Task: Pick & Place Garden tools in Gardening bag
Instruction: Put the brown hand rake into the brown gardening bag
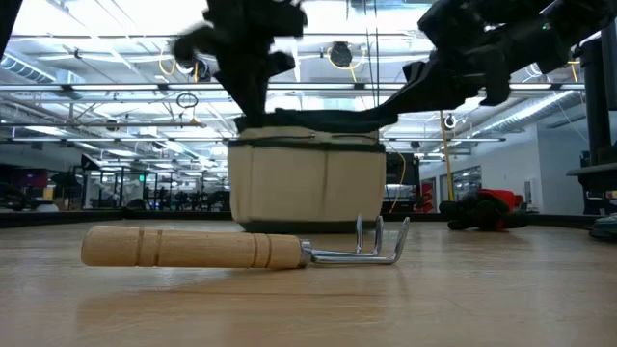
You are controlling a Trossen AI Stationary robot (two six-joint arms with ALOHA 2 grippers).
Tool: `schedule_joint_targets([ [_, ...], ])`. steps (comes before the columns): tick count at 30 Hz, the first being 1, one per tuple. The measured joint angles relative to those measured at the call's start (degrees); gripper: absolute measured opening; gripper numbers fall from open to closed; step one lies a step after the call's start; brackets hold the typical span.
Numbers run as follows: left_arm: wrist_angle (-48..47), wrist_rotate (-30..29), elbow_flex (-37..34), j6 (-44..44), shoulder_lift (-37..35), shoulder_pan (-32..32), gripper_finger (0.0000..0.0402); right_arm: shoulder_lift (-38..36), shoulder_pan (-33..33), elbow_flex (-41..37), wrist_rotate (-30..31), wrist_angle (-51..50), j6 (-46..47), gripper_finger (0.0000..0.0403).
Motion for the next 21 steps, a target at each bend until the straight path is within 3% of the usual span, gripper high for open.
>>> schedule_joint_targets([
  [13, 0.13, -0.55, 0.00, -3.71, 0.01, 1.02, 0.0009, 0.00, -0.39, 0.00, -0.11, 0.68, -0.20, 0.0000],
  [21, -0.70, -0.97, -0.02, -9.75, 0.01, 0.88, 0.0057, 0.00, -0.82, -0.02, -0.20, 0.77, -0.73, 0.0008],
])
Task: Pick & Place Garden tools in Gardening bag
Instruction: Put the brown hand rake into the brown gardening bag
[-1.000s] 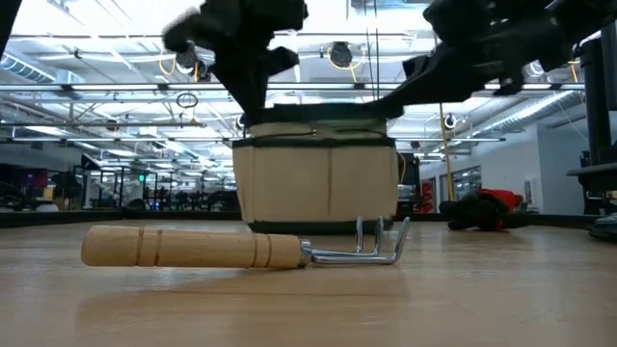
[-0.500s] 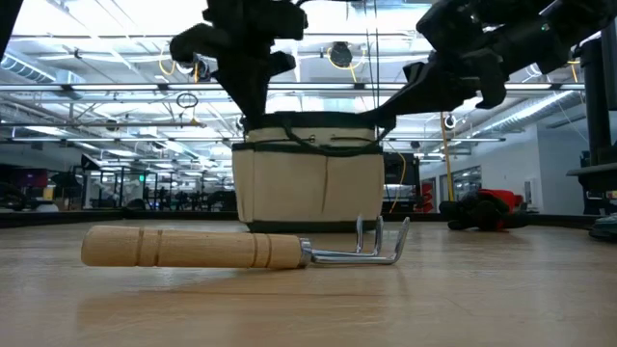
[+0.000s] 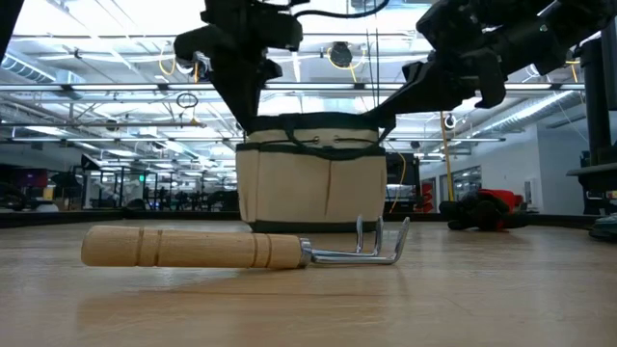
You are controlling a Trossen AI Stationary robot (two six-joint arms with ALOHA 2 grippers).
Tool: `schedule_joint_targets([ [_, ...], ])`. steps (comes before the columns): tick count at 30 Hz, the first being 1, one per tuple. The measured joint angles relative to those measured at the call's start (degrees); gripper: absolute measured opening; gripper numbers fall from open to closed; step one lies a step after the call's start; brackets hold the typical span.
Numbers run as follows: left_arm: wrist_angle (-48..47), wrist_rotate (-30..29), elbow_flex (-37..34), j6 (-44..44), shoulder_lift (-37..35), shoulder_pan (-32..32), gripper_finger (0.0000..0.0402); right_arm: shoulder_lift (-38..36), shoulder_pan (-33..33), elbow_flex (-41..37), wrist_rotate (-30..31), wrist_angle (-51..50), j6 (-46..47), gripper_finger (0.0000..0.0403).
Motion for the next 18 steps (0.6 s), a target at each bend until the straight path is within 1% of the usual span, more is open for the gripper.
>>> schedule_joint_targets([
  [3, -0.78, -0.04, 0.00, -2.54, 0.00, -0.30, 0.0075, 0.00, 0.11, 0.00, 0.00, 0.00, -1.20, 0.0026],
  [7, -3.83, -0.67, 0.00, -3.79, -0.20, -1.29, 0.0089, 0.00, 0.11, 0.00, 0.02, 0.51, -0.98, 0.0062],
  [12, -8.62, -7.81, 0.00, -9.25, -1.40, -2.60, 0.0092, 0.00, 0.11, 0.00, 0.00, 3.91, -0.78, 0.0111],
  [14, -9.41, -8.04, 0.00, -11.40, -2.57, -2.79, 0.0092, -0.03, 0.11, 0.00, -0.11, 5.67, -0.80, 0.0129],
  [18, -9.07, -6.22, 0.00, -14.58, -6.00, -4.27, 0.0092, -0.04, 0.11, 0.00, -0.15, 7.60, -0.62, 0.0157],
])
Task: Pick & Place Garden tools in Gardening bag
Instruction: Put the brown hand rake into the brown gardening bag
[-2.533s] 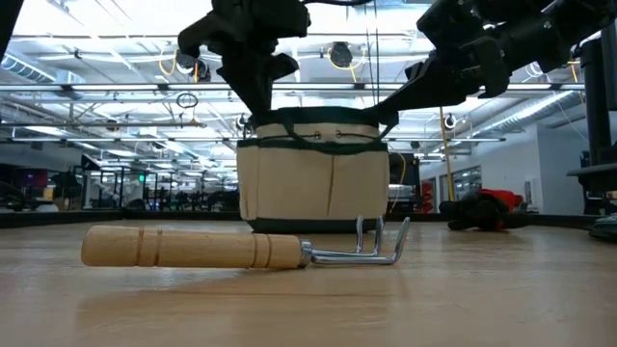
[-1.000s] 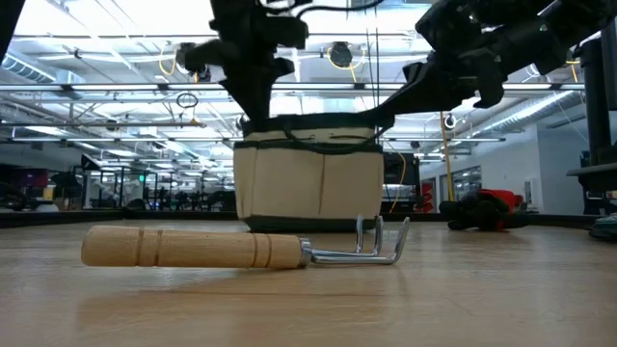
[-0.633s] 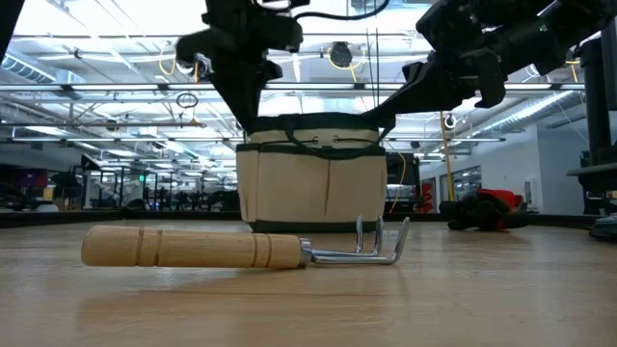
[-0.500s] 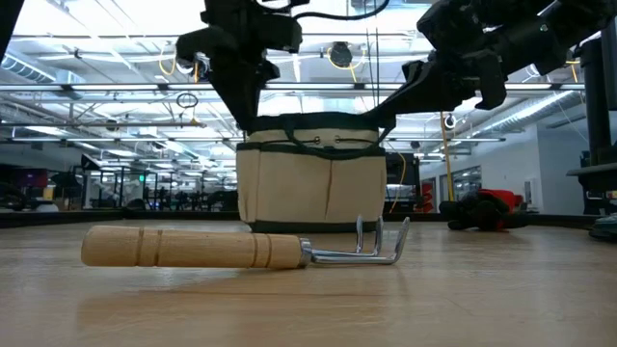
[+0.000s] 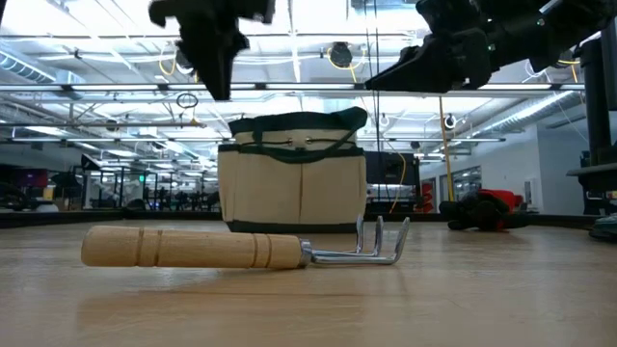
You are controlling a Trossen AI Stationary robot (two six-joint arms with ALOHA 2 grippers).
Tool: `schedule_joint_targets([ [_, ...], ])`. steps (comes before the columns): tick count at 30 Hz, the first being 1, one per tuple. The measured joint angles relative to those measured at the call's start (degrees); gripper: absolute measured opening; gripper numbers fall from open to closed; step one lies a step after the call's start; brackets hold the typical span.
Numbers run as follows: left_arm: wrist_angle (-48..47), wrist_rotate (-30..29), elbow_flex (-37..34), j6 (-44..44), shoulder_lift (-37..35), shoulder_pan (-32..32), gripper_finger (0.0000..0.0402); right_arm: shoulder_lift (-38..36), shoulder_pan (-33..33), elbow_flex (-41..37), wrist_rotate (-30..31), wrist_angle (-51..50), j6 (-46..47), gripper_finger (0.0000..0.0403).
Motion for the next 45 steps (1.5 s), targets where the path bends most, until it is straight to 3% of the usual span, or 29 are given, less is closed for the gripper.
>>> schedule_joint_targets([
  [6, 2.67, -0.68, 0.00, -6.26, -5.75, -3.25, 0.0093, 0.00, 0.03, 0.00, -0.03, 0.09, 3.06, 0.0177],
  [11, 9.52, 7.29, -0.16, -15.61, -6.40, -6.94, 0.0093, 0.00, 1.41, -0.01, -0.02, 1.09, 4.30, 0.0175],
  [15, 19.54, 12.69, -4.05, -19.32, -4.92, -9.54, 0.0093, 0.00, 2.63, 0.00, -0.02, 4.42, 2.77, 0.0173],
  [21, 39.85, 21.31, -15.74, -21.19, -3.86, -12.30, 0.0093, -0.02, 3.41, 0.00, -0.02, 5.42, 2.45, 0.0176],
  [27, 62.00, 22.75, -29.22, -21.31, -3.76, -12.62, 0.0093, -0.02, 2.02, 0.00, 0.17, 5.27, 0.25, 0.0175],
  [34, 83.46, 23.04, -40.67, -31.88, -3.70, -13.26, 0.0093, -0.02, -1.31, 0.00, -0.07, 4.88, 4.41, 0.0182],
  [45, 90.41, 22.50, -38.00, -49.95, 8.63, -19.46, 0.0093, -0.02, -1.99, 0.00, -0.22, 4.72, 3.36, 0.0183],
])
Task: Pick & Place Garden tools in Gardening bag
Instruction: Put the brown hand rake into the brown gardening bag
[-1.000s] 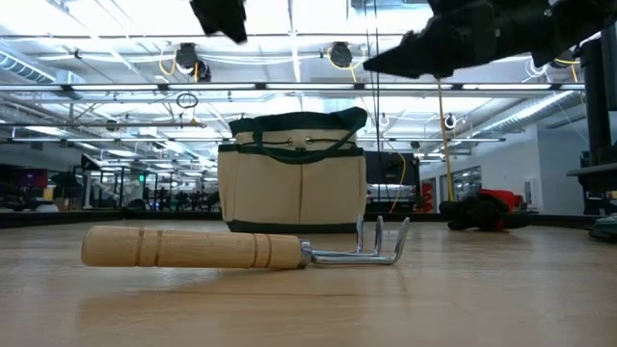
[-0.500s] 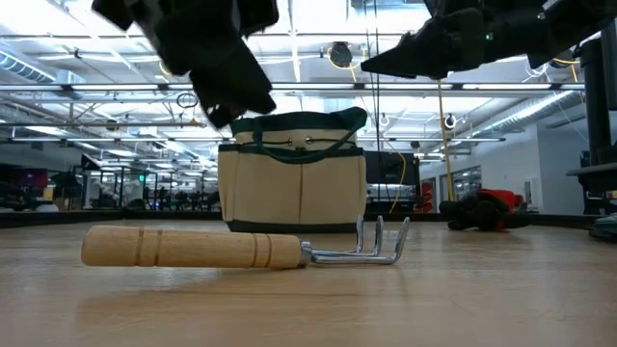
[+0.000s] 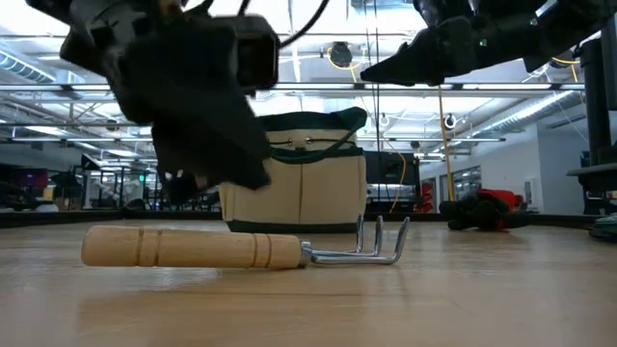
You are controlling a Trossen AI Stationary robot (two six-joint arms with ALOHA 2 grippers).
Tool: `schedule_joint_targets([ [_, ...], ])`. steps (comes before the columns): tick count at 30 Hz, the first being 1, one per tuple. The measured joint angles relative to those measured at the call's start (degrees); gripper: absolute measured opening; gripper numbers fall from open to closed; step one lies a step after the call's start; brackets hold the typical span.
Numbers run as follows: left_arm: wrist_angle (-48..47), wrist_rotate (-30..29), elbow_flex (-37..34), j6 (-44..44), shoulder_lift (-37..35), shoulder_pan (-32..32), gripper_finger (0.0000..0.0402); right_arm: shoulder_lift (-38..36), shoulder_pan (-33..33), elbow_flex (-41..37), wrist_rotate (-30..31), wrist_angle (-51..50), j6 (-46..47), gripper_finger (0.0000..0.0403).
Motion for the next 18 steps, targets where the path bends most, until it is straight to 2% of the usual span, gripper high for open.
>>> schedule_joint_targets([
  [9, -0.92, -2.00, 2.41, -2.07, 5.90, -2.62, 0.0092, 0.02, 0.00, 0.02, -0.01, -1.12, 3.05, 0.0183],
  [18, -3.88, -2.18, 2.61, 4.72, 5.47, -2.69, 0.0092, 0.02, 0.00, 0.02, -0.02, -2.24, 5.34, 0.0183],
])
